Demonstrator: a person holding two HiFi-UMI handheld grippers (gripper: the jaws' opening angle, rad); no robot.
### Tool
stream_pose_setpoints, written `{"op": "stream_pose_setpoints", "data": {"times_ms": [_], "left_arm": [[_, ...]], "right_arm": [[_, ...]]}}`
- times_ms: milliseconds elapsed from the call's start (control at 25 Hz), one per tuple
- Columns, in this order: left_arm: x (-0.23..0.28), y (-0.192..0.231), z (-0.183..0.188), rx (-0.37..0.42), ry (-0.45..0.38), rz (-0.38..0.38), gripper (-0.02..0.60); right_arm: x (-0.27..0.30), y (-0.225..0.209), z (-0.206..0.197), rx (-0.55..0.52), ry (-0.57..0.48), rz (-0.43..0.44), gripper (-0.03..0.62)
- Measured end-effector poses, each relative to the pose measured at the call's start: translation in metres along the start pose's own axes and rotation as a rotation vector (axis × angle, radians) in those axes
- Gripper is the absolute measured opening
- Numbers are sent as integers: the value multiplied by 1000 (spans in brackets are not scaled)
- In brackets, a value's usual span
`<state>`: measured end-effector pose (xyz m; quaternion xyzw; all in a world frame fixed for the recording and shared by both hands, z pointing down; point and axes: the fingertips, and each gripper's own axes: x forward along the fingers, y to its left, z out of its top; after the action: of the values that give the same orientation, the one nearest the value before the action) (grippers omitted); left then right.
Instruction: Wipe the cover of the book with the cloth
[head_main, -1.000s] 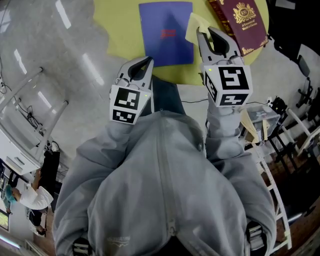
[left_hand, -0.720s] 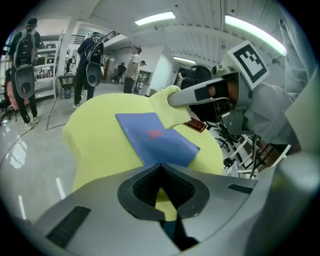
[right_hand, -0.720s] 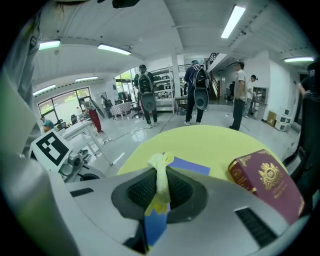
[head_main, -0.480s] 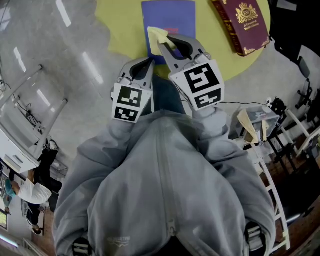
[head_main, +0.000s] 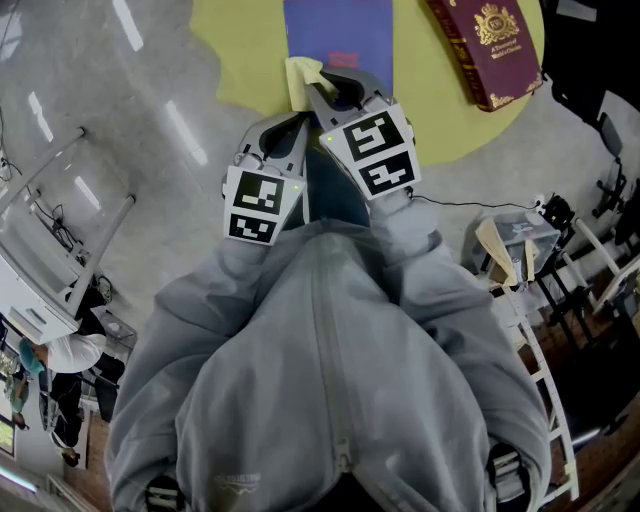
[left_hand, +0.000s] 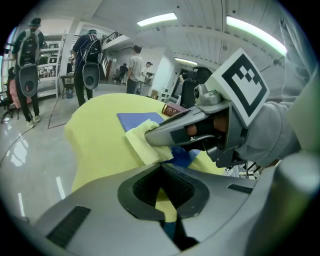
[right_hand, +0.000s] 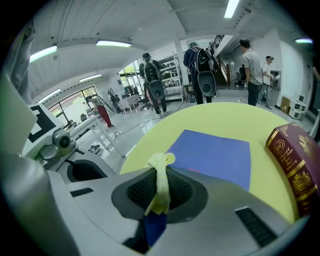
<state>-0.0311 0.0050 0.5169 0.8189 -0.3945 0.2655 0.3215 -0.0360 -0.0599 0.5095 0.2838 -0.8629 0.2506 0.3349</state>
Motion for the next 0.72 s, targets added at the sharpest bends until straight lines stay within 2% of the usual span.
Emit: {"op": "stream_pose_setpoints", "data": {"times_ms": [320,720], "left_arm": [[-4,1,-1,2,-5,3,18],[-1,0,0,1,-5,7,18]], "right_arm": [[-1,-2,-3,-51,13,-32,55],[-20,-31,-18,-41,23,-104,55]]}}
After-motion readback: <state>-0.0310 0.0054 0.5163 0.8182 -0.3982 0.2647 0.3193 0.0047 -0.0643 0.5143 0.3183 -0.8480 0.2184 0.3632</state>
